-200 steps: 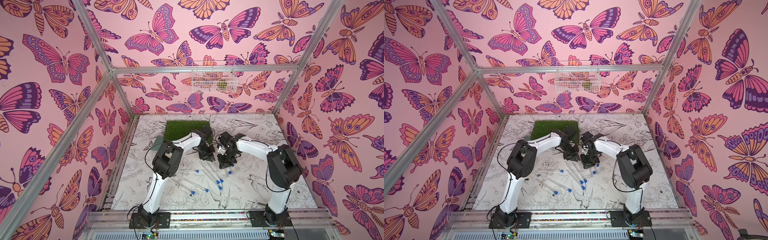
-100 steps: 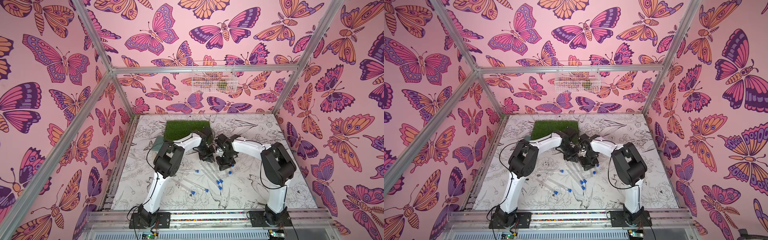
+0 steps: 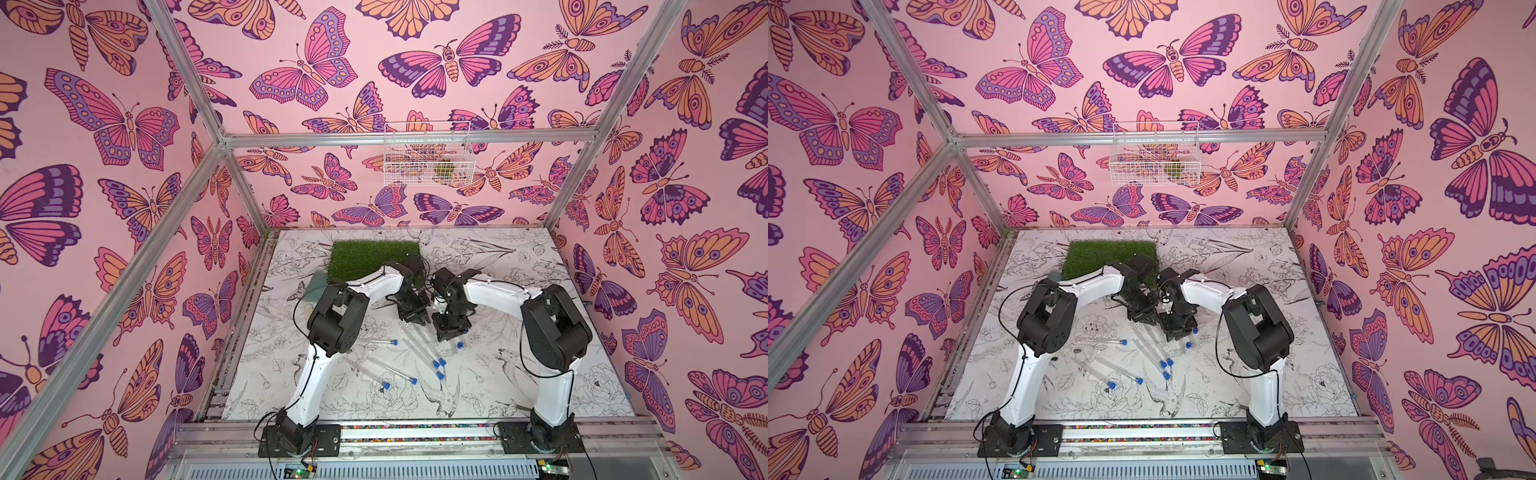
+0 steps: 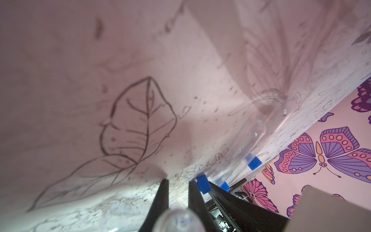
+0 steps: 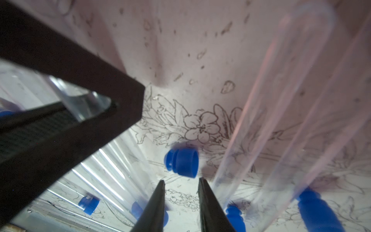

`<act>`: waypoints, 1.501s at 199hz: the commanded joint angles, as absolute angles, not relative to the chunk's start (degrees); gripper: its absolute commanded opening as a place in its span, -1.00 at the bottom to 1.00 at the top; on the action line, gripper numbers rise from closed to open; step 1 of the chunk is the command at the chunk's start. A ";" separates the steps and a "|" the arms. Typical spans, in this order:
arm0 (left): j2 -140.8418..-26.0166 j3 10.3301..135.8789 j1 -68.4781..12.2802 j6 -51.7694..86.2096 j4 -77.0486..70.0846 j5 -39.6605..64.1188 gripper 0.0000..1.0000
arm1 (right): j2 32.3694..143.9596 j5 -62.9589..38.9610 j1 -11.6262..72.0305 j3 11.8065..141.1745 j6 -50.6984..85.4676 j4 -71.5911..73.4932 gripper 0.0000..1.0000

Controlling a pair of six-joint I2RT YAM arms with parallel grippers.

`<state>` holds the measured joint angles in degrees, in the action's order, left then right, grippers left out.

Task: Remove stoppers from test tubes
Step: Place the stopper at the center of the board.

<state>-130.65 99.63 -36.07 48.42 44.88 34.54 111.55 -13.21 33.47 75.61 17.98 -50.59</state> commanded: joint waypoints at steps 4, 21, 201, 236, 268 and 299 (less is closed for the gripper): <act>-131.72 100.02 -36.35 47.29 45.93 35.03 -0.65 | 109.58 -12.51 33.90 77.17 18.53 -52.42 -0.35; -131.37 99.69 -36.30 47.20 45.88 34.98 -0.53 | 108.39 -12.63 33.97 77.14 18.96 -52.56 -0.32; -127.36 96.53 -36.56 46.86 44.65 34.90 -0.12 | 83.52 -11.93 34.10 64.17 24.61 -51.68 0.15; -126.00 96.37 -36.83 47.19 44.35 34.94 0.03 | 79.20 -11.86 34.10 60.79 25.22 -51.15 0.19; -123.69 95.93 -37.09 47.33 43.99 34.50 0.16 | 76.96 -11.42 34.10 59.33 25.22 -51.72 0.24; -120.75 95.32 -37.44 47.29 43.65 34.37 0.26 | 75.42 -10.89 34.10 59.08 25.22 -52.46 0.32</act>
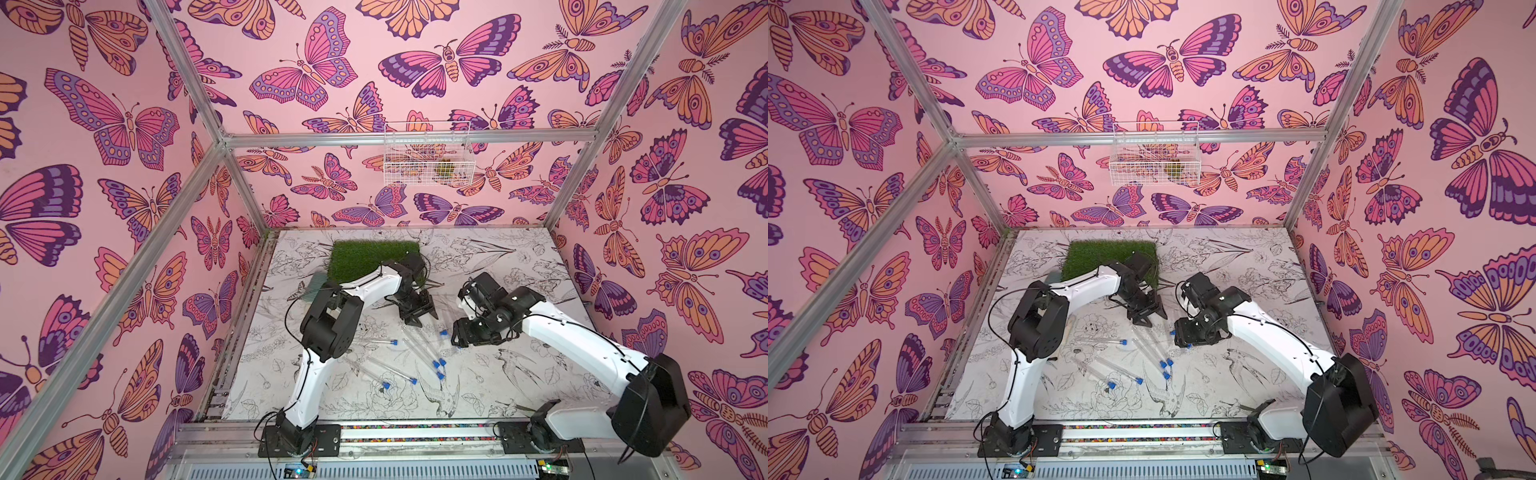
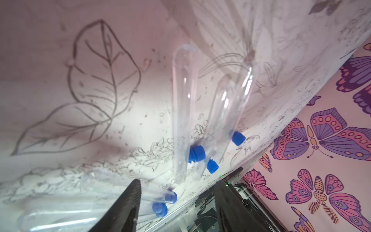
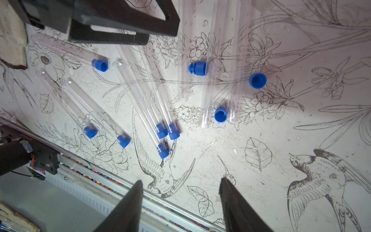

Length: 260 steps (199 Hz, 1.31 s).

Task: Remove stoppers from test tubes
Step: Place the stopper at the center of the board, then pick up the test tube at the center of the board.

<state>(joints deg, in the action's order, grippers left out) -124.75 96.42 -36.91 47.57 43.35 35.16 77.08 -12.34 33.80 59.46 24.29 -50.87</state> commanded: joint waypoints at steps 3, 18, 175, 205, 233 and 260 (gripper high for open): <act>-120.43 95.21 -37.51 47.29 43.61 34.30 0.33 | 75.27 -10.77 34.10 59.14 25.17 -52.48 0.33; -118.65 94.60 -37.69 47.33 43.46 34.01 0.39 | 74.89 -10.65 33.97 59.60 24.92 -53.01 0.37; -83.48 70.12 -33.30 42.23 39.32 26.56 0.38 | 84.02 -15.52 34.39 69.16 23.05 -51.88 0.40; -76.84 62.58 -30.27 42.73 37.80 26.37 0.38 | 87.60 -15.46 36.17 69.76 21.56 -51.20 0.35; -70.41 56.04 -27.67 44.99 34.69 26.45 0.38 | 92.49 -15.38 38.42 70.20 20.26 -50.37 0.15; -67.87 50.83 -25.56 48.66 30.63 28.46 0.40 | 96.42 -13.85 41.13 71.05 18.76 -50.25 0.05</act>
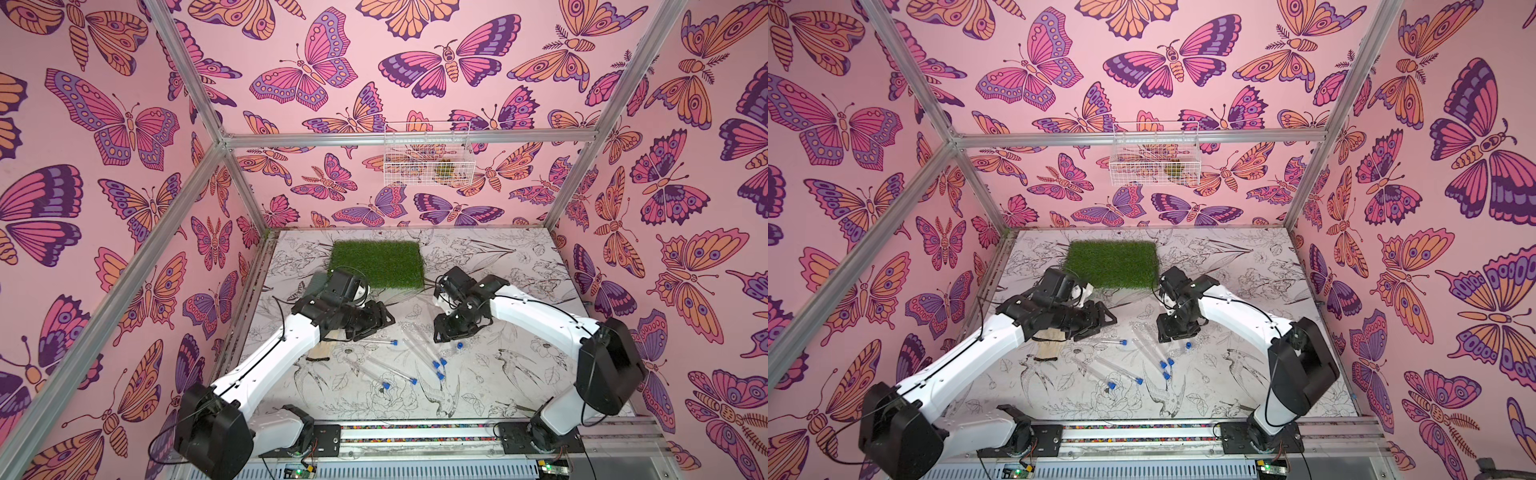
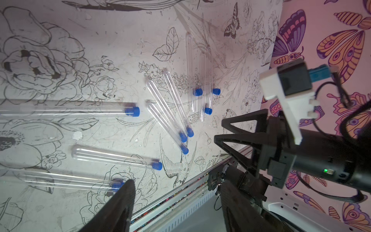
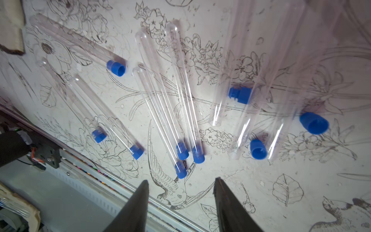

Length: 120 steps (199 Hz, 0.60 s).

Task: Remove stoppers from test tubes
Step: Pick up the test tube at the center of the board.

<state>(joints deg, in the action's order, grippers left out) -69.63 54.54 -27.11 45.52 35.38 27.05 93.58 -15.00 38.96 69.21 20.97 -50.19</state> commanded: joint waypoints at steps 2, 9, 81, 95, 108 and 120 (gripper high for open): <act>-67.75 50.52 -25.44 48.92 30.25 28.65 0.40 | 96.72 -13.68 41.35 71.09 18.66 -50.27 0.05; -67.55 49.59 -25.00 49.79 29.34 29.24 0.40 | 97.70 -13.38 41.78 71.19 18.32 -50.28 0.02; -67.85 47.90 -23.47 52.01 26.75 31.02 0.40 | 103.01 -11.30 42.87 71.10 16.79 -48.79 -0.20; -68.03 47.94 -23.38 52.03 26.63 31.11 0.40 | 103.77 -11.26 42.83 71.19 16.56 -48.48 -0.22; -68.20 47.92 -23.25 52.12 26.49 31.20 0.40 | 104.44 -11.08 42.81 71.36 16.47 -48.25 -0.24; -68.37 47.90 -23.20 52.16 26.30 31.28 0.40 | 105.13 -10.66 42.85 71.69 16.31 -48.32 -0.25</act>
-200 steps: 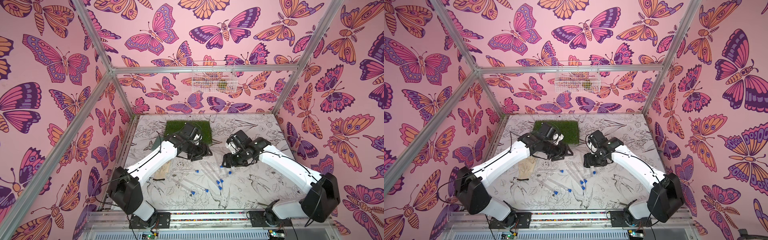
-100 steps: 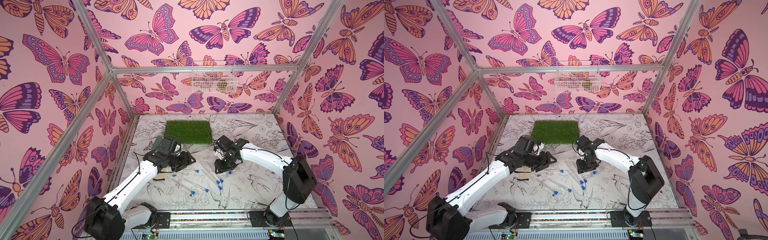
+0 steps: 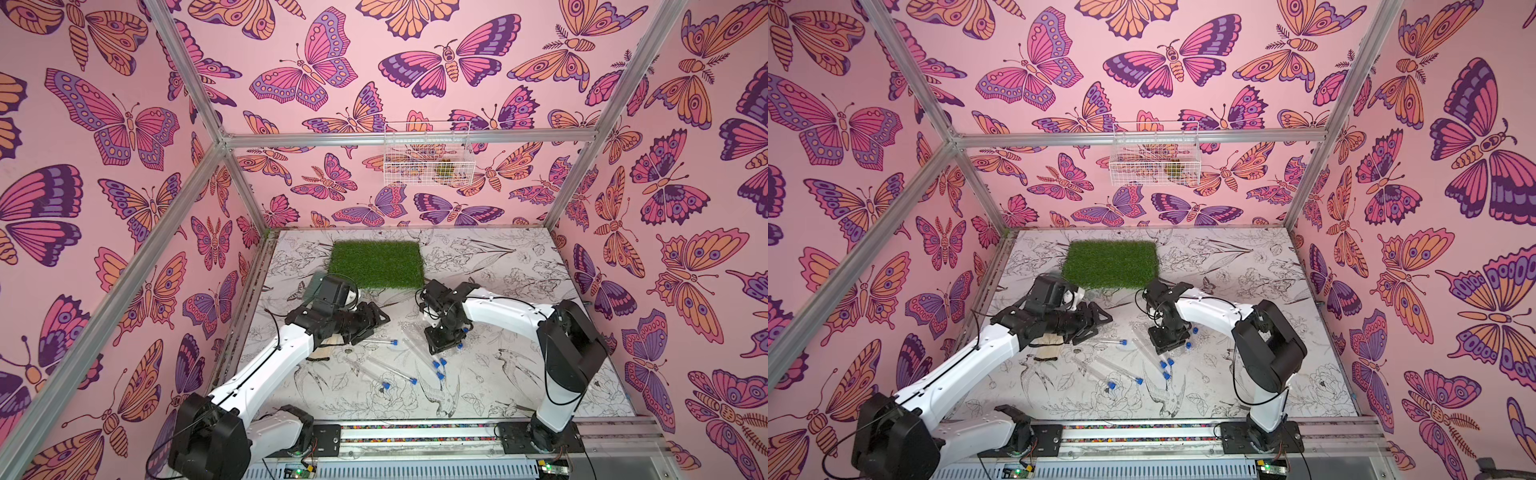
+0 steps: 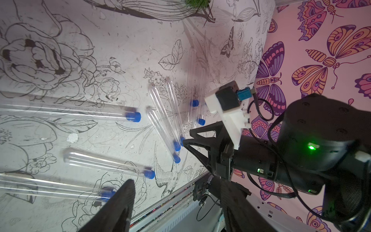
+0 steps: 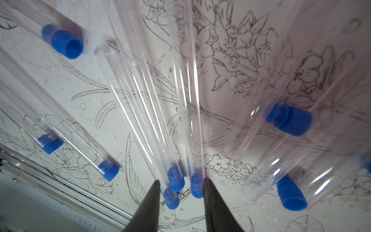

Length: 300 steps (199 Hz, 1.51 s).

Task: Remove stoppers from test tubes
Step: Pick up the test tube at the center of the board.

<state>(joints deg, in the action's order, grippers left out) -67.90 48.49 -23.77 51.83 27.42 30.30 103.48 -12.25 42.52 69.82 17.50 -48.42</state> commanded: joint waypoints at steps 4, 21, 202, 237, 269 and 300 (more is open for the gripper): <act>-68.44 47.90 -23.12 52.20 26.26 31.33 0.40 | 105.28 -10.64 42.84 71.79 16.20 -48.34 -0.26; -68.64 47.90 -22.90 52.29 26.07 31.62 0.40 | 106.19 -10.17 42.88 72.22 16.00 -48.34 -0.30; -67.00 46.36 -21.88 52.38 25.92 32.52 0.40 | 111.54 -3.86 45.08 73.74 15.77 -48.49 -0.45; -66.89 45.92 -21.88 52.47 25.81 32.73 0.40 | 111.20 -4.22 45.49 73.04 16.78 -47.55 -0.55; -66.71 45.45 -21.80 52.38 25.62 32.85 0.40 | 110.33 -4.15 45.44 73.38 17.22 -47.71 -0.57; -66.96 45.44 -21.62 52.21 25.19 33.05 0.40 | 108.79 -4.23 45.44 74.51 17.51 -48.64 -0.58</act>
<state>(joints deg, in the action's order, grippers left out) -67.81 46.44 -22.06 52.18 26.33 32.01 110.45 -4.27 44.77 73.30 16.62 -47.77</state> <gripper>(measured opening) 0.699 0.211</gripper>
